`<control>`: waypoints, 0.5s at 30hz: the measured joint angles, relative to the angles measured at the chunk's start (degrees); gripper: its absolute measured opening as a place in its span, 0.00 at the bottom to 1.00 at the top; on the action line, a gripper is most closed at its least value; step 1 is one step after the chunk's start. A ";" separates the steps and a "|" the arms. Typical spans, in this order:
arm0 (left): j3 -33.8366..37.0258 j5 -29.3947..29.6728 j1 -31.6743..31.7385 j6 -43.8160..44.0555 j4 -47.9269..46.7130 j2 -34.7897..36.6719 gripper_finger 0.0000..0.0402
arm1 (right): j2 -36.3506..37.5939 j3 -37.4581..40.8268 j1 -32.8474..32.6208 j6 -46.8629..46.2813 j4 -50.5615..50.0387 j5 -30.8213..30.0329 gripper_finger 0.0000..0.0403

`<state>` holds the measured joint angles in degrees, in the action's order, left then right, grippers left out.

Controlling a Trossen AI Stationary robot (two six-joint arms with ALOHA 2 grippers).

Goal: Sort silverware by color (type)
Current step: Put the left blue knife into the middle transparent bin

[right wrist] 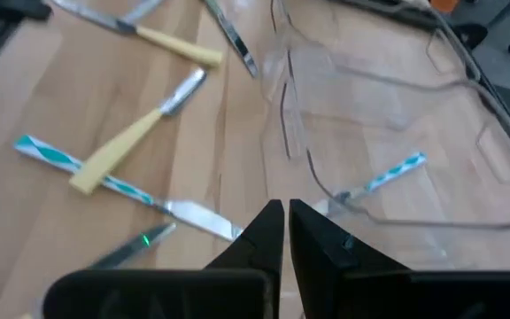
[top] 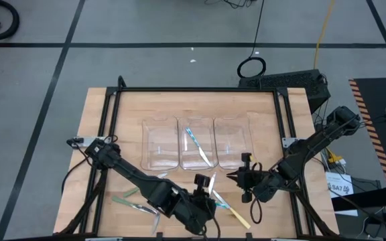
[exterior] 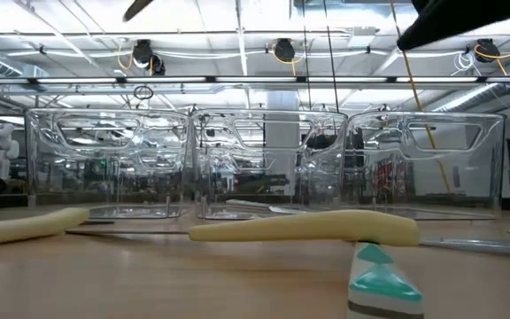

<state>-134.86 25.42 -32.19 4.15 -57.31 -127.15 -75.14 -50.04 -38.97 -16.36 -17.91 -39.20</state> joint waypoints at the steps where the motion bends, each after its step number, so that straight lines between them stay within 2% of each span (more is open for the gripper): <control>1: -0.22 1.59 -0.08 0.12 0.78 0.50 0.11 | -0.01 0.00 -0.13 -0.69 -0.87 -0.19 0.04; 5: 0.38 6.80 -0.05 0.05 1.55 3.97 0.11 | 0.01 0.00 -1.30 -2.58 -3.76 -3.15 0.04; 9: 0.38 15.37 0.24 0.07 1.29 7.31 0.11 | 0.03 0.00 -2.91 -2.24 -3.72 -5.92 0.04; 15: 0.36 23.41 3.79 -2.12 1.19 10.85 0.11 | 0.03 0.02 -4.71 -0.85 -3.33 -9.03 0.04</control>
<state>-134.50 48.83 -28.40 2.03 -56.12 -116.30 -75.11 -50.02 -43.69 -17.21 -21.24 -48.24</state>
